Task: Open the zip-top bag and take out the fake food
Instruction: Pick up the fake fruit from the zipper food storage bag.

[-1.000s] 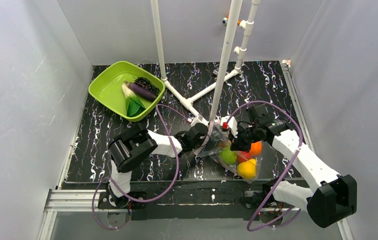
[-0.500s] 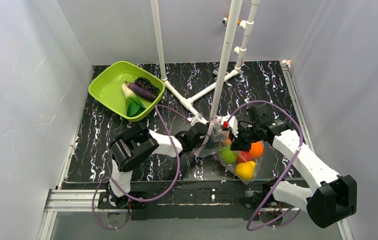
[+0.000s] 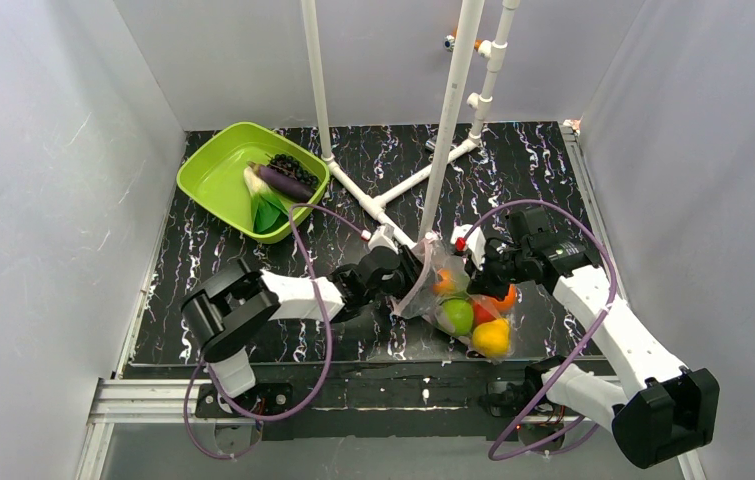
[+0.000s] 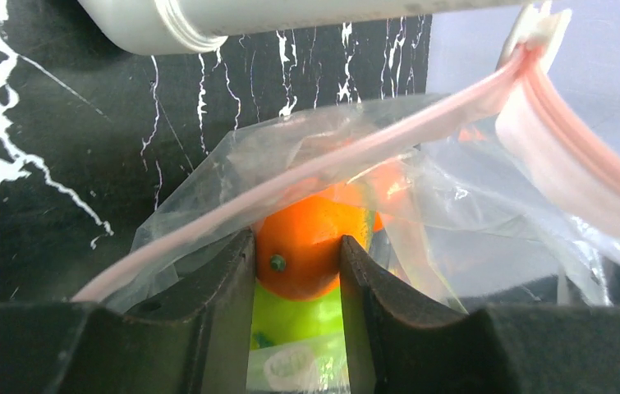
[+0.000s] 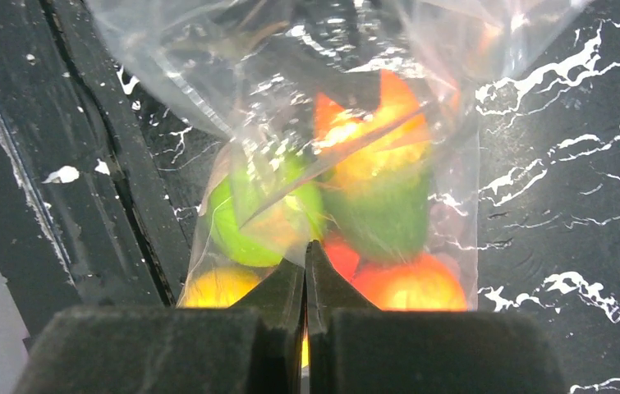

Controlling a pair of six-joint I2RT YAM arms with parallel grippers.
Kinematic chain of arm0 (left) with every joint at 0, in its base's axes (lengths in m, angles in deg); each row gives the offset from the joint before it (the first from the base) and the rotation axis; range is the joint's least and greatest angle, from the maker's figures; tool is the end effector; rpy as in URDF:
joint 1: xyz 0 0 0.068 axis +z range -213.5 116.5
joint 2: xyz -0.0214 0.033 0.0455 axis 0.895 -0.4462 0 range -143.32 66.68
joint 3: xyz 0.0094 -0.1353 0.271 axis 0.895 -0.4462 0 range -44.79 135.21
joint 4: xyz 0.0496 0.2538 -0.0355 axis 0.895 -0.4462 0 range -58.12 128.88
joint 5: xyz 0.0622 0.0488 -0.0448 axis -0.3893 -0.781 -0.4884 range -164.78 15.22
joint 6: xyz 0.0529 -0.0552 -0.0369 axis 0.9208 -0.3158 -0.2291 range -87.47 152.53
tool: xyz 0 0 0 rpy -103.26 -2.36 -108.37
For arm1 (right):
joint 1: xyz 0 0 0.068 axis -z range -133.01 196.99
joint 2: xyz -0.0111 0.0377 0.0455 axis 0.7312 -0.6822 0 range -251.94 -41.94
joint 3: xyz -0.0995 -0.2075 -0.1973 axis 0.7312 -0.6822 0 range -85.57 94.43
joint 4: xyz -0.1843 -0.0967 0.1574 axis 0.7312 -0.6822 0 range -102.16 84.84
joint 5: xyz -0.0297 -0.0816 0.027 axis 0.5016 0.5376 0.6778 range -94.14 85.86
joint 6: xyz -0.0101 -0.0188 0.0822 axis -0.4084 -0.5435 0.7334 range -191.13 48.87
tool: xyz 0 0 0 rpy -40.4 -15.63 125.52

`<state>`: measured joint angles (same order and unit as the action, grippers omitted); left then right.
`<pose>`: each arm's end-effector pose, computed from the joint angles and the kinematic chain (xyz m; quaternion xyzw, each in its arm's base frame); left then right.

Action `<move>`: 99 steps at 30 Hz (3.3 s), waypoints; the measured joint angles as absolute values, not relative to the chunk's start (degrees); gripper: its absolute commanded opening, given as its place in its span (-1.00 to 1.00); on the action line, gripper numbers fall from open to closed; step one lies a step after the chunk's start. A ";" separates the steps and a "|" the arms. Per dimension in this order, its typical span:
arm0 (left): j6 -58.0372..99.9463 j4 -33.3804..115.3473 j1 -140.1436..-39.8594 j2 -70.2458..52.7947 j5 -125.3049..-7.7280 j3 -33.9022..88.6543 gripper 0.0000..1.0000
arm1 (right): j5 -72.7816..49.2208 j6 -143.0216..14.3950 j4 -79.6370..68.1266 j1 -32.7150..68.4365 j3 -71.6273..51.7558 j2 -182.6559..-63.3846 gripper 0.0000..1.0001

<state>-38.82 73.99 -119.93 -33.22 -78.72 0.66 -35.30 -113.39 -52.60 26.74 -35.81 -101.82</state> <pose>0.2264 -0.3318 0.1910 -0.1257 0.8059 -0.5066 0.2795 0.1715 0.1042 0.2685 -0.5440 0.7518 0.2018 0.3134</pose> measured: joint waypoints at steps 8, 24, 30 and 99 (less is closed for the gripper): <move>-34.91 69.34 -119.73 -24.01 -80.62 -2.18 -1.00 | -32.13 -113.98 -51.64 26.74 -35.81 -101.73 -0.97; -23.96 55.46 -118.68 -16.04 -81.39 -3.45 -1.00 | -31.43 -111.97 -48.49 26.67 -35.81 -107.39 -0.50; -22.25 53.38 -117.02 -14.29 -80.34 -4.78 -1.00 | -32.37 -112.73 -48.80 24.38 -35.77 -109.99 0.08; 17.99 55.09 -115.45 -17.65 -61.74 -3.89 0.45 | -30.03 -110.59 -48.08 18.04 -35.81 -116.77 -0.28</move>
